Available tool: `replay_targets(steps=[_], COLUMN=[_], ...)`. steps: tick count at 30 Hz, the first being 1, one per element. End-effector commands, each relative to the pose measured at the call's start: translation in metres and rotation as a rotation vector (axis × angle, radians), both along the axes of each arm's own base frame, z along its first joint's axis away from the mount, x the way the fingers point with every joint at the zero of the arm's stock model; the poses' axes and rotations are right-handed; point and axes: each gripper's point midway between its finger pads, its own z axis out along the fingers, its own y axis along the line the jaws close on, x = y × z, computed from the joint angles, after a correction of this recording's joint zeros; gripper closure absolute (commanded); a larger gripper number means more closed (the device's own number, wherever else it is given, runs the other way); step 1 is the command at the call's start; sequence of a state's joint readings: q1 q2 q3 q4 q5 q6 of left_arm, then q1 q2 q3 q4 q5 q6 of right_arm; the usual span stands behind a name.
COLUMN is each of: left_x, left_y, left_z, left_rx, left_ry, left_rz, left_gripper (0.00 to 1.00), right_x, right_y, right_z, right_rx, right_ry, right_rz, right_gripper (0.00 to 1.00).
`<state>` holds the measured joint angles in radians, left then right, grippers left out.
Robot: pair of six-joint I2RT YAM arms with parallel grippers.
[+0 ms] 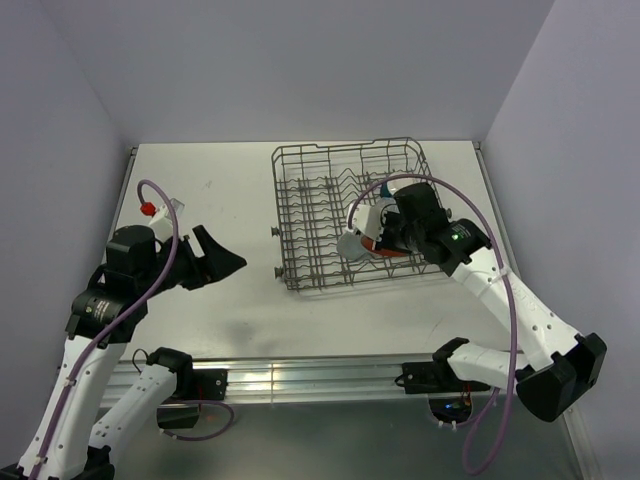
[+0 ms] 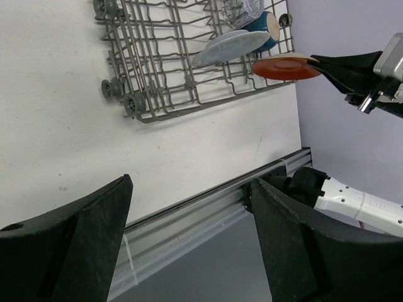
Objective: Load the mixed dishes into the dish rack
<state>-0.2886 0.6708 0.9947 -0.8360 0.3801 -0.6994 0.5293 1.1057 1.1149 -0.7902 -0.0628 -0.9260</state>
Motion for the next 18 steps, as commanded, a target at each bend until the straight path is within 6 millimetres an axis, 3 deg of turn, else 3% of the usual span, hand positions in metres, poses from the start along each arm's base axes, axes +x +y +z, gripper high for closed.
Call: replay_targets(steps=[1,18], left_x=[0.0,0.001], left_y=[-0.002,-0.002], left_z=[0.002,0.001], left_rx=[-0.004,-0.013], left_ry=[-0.025,-0.016], left_rz=[-0.019,-0.007], left_gripper=[0.19,0.19], right_x=[0.021,0.042], right_y=[0.005,0.02], right_z=[0.013,-0.016], right_rx=[0.004,-0.032], right_ry=[-0.092,-0.025], right_rz=[0.013,0.084], right_gripper=[1.0,1.0])
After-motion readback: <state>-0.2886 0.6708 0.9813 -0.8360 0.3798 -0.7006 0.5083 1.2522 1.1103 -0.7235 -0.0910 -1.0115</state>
